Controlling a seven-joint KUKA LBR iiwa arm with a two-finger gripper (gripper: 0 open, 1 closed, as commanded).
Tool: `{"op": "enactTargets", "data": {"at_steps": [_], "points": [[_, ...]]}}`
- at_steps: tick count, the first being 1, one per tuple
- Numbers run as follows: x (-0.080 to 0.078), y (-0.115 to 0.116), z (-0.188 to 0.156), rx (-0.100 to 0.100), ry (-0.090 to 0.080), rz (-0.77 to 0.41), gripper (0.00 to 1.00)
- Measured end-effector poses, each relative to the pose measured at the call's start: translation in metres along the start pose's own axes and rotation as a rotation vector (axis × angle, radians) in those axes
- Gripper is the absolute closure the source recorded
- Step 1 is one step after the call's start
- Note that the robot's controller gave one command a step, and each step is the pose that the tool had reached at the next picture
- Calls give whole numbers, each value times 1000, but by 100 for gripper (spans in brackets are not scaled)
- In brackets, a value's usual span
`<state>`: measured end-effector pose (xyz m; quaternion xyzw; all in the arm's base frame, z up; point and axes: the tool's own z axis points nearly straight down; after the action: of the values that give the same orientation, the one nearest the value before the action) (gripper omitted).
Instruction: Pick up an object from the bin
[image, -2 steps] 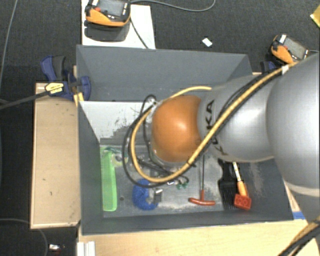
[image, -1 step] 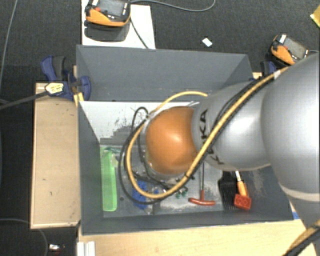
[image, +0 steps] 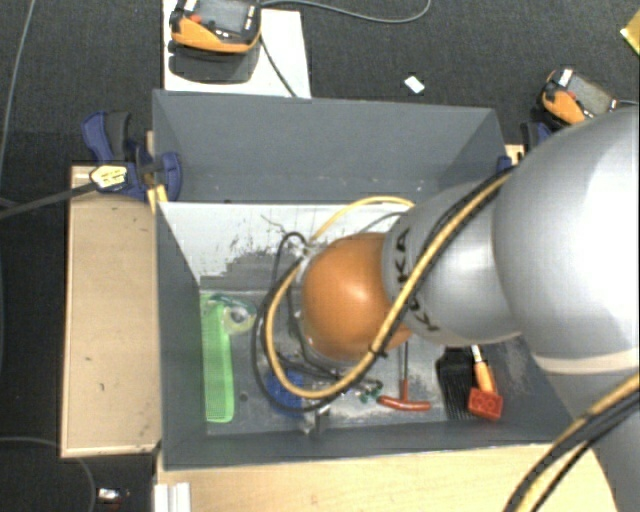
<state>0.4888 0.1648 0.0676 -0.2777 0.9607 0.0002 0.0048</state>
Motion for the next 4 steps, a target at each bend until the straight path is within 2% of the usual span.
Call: {"op": "enactTargets", "data": {"at_steps": [1, 2, 3, 4], "points": [[1, -3, -3, -3, -2, 56, 100], [1, -4, -3, -3, -2, 56, 100], [4, -3, -26, -6, 7, 57, 100], [0, -4, -54, -2, -7, 57, 100]]}}
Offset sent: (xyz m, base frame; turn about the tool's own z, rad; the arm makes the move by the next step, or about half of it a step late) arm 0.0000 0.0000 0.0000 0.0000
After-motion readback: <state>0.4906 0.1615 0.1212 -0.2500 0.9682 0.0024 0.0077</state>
